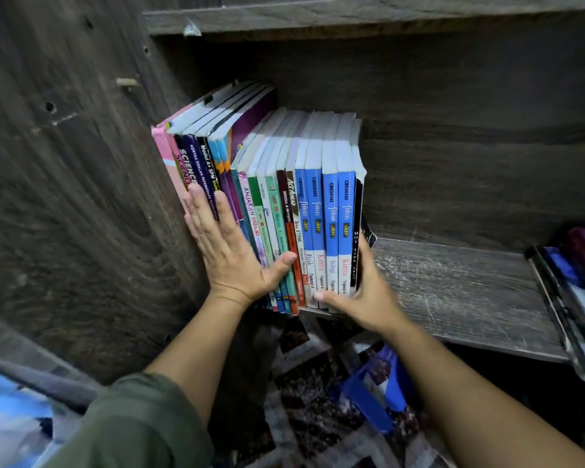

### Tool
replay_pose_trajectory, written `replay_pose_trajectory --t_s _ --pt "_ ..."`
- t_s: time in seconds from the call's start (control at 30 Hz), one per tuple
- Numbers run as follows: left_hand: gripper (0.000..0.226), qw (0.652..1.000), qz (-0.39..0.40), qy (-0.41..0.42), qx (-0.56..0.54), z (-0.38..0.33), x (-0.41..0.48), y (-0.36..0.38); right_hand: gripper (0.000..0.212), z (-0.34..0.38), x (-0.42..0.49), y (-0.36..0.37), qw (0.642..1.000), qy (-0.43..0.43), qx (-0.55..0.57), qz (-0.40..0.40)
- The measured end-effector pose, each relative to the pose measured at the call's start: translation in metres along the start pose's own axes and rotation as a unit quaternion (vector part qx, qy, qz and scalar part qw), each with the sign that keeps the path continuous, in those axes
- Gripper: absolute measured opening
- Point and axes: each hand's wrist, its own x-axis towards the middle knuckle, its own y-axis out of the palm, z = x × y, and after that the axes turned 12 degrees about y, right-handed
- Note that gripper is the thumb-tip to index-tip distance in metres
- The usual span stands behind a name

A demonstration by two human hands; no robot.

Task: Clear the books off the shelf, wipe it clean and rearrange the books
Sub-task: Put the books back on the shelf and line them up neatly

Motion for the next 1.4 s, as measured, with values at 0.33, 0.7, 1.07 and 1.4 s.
replay_pose_trajectory --t_s 0.33,0.7,1.07,1.4 --pt "0.115 1.000 -0.010 -0.007 0.006 -0.002 0.004 0.001 0.119 -0.004 -0.002 -0.004 0.999 0.011 -0.039 0.003" --pt "0.084 0.997 -0.016 0.049 0.061 0.001 0.003 0.008 0.129 -0.003 -0.004 0.021 0.994 -0.001 -0.053 -0.099" --pt "0.087 0.995 0.003 0.084 0.052 0.006 0.005 0.002 0.122 -0.005 0.001 0.009 0.997 -0.020 -0.028 -0.064" --pt "0.080 0.992 0.005 0.067 0.109 -0.004 0.013 -0.024 0.134 -0.004 0.003 0.012 0.993 -0.022 -0.096 -0.072"
